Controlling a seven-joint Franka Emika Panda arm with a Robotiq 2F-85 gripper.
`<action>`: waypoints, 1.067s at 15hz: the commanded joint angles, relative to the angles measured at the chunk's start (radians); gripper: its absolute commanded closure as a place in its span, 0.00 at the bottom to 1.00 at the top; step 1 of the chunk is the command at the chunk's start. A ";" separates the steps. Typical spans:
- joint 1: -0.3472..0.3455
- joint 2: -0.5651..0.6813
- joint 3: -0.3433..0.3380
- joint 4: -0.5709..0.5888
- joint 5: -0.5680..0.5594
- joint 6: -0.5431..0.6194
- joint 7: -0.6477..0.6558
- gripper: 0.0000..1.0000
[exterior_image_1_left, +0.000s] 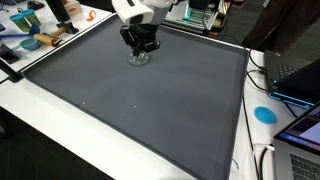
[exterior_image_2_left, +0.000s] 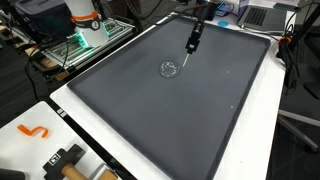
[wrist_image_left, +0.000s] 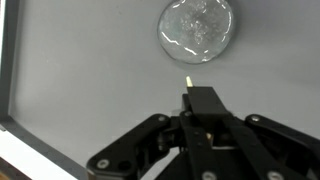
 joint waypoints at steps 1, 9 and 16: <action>0.021 0.010 -0.020 0.000 -0.041 0.022 0.050 0.97; 0.025 0.011 -0.030 -0.001 -0.054 0.056 0.089 0.97; 0.016 0.016 -0.021 0.002 -0.023 0.033 0.050 0.97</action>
